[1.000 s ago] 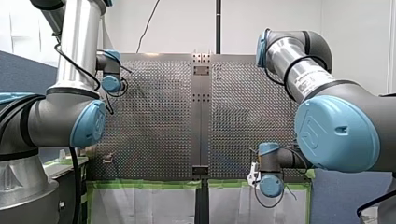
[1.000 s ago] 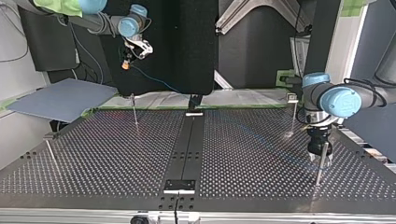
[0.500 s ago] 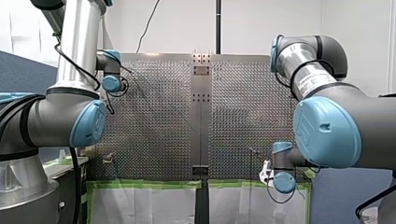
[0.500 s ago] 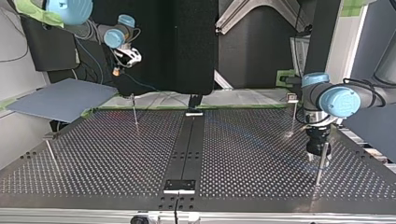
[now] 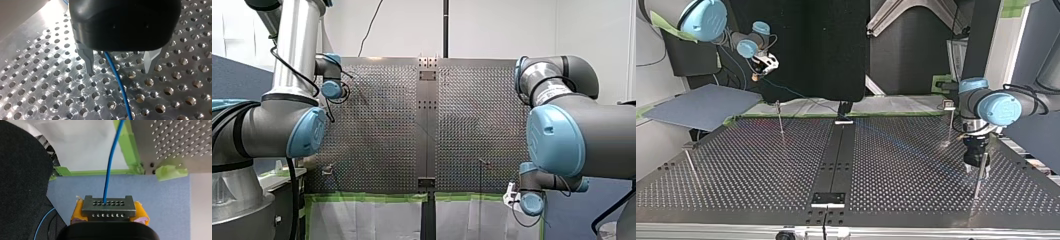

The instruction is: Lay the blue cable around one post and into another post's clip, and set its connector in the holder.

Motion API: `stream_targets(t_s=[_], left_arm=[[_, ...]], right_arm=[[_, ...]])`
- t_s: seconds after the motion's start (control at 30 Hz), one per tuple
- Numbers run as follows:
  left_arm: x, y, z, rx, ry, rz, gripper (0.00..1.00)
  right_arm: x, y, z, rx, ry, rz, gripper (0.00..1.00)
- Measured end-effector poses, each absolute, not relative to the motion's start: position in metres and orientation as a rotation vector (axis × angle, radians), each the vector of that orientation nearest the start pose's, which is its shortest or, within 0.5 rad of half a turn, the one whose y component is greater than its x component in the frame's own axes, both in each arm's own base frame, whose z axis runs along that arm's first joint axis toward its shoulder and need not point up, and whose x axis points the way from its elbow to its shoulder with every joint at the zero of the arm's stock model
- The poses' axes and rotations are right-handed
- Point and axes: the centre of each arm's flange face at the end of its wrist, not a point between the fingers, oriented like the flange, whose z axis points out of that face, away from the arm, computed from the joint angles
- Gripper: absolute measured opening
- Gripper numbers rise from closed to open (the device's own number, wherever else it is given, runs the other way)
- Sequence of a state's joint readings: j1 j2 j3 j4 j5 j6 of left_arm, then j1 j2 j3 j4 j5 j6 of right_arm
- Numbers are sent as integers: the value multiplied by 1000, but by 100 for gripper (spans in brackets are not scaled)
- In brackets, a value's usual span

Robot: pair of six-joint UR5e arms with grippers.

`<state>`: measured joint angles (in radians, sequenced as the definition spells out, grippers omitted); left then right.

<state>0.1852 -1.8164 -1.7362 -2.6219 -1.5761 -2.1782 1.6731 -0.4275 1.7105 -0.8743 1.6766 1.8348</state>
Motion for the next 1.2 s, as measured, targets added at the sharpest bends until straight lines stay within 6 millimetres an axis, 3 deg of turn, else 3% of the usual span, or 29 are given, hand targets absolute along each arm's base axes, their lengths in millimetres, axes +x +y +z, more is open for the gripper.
stream_targets(t_s=[0.23,0.4,0.6,0.87,1.2], left_arm=[[587,-25,330,-573,1355,-341,100],[587,-25,330,-574,1354,-342,100],[587,-25,330,-576,1355,-344,100],[587,-25,329,-577,1355,-344,100],[588,-25,328,-578,1355,-344,100]], right_arm=[[141,-570,-172,1270,-1686,1106,0],[124,-581,-168,1265,-1644,1102,0],[136,-586,-157,1344,-1564,1132,0],[173,-583,-138,1476,-1434,1191,0],[181,-576,-101,1527,-1306,1272,0]])
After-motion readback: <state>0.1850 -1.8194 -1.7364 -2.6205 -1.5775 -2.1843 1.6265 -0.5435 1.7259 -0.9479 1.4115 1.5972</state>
